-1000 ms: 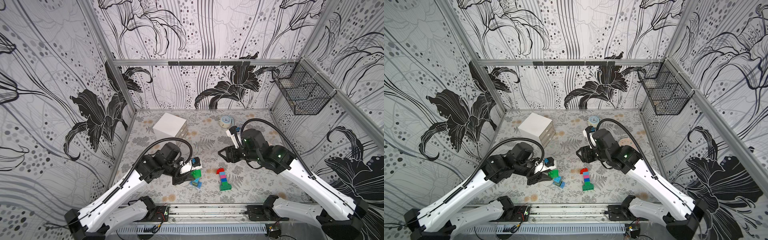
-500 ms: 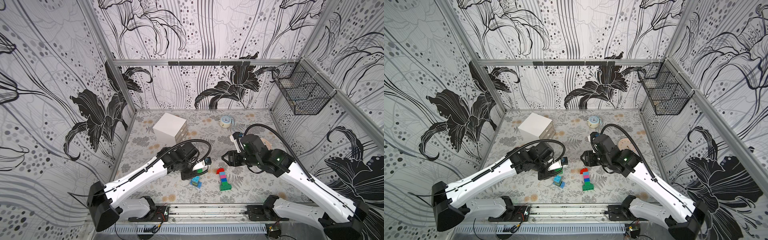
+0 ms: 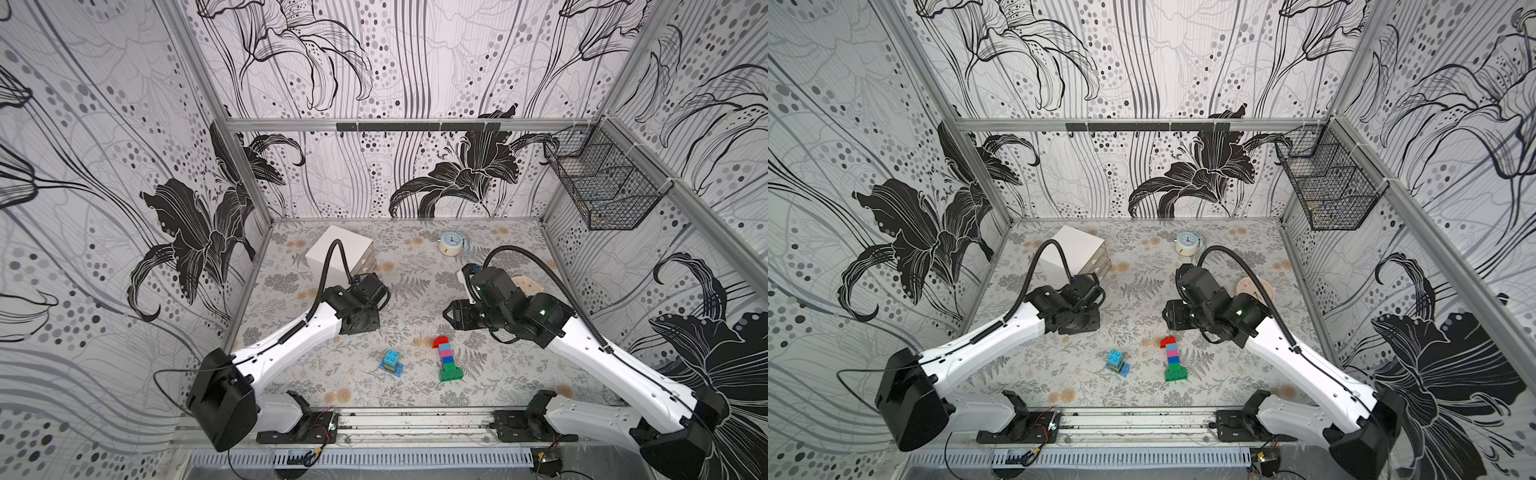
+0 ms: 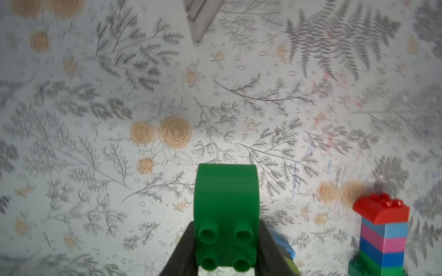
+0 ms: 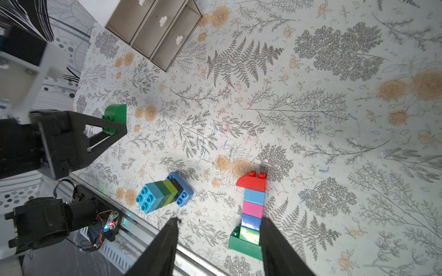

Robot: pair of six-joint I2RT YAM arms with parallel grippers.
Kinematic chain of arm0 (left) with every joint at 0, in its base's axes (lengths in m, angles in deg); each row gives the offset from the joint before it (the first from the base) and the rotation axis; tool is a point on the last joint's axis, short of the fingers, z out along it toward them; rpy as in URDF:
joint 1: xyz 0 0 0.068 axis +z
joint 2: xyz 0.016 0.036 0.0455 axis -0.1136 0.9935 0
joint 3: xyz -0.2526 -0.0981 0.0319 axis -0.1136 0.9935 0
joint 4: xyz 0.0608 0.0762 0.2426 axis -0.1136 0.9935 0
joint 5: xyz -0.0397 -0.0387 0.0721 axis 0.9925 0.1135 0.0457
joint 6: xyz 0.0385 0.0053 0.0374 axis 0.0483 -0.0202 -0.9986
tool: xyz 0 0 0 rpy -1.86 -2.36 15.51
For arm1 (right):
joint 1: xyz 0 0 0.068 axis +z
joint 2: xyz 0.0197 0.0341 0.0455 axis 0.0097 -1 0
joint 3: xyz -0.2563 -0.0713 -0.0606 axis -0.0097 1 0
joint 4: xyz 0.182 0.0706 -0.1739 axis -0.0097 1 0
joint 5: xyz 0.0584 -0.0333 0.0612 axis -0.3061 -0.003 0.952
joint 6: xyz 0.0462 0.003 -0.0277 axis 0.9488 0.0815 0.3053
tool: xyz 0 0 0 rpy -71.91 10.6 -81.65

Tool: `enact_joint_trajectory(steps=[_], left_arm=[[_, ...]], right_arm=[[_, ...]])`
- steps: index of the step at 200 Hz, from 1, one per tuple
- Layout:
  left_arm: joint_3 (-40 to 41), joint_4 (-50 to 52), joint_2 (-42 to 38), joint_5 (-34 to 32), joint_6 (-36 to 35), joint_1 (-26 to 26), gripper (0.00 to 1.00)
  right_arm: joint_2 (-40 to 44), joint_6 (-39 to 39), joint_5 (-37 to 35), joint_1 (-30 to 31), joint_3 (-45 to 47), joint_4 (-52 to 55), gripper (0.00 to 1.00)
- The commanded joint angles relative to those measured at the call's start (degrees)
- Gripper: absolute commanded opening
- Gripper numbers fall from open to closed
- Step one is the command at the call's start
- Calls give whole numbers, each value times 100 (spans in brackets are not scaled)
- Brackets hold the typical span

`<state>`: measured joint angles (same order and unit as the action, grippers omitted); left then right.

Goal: Assemble the number 1 with lego
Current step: Place the lego brick at the center of the board.

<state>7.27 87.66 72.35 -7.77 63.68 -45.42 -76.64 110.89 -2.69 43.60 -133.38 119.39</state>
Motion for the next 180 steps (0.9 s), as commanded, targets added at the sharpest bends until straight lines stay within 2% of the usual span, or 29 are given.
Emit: enact_joint_trajectory(steps=[1,23,39,74,100,125,149,180], left_arm=[[-27,239,255,-157,2193,83,0],[-96,436,632,-139,3083,84,1],[-149,480,882,-75,3437,84,2],[-123,267,1374,238,3878,144,4],[-123,170,1699,397,4120,154,11],[-12,-100,1906,581,4137,196,27],[102,-276,1938,633,4072,289,38],[227,-397,1607,452,3938,365,71]], right_arm=[[118,-126,-228,13,-63,62,58],[200,-137,-285,13,-26,75,58],[219,-156,-303,13,-26,115,58],[264,-137,-334,13,-52,155,57],[268,-131,-348,13,-86,132,57],[203,-166,-342,13,-179,180,57],[140,-244,-347,13,-277,229,57],[33,-421,-343,21,-402,231,59]])
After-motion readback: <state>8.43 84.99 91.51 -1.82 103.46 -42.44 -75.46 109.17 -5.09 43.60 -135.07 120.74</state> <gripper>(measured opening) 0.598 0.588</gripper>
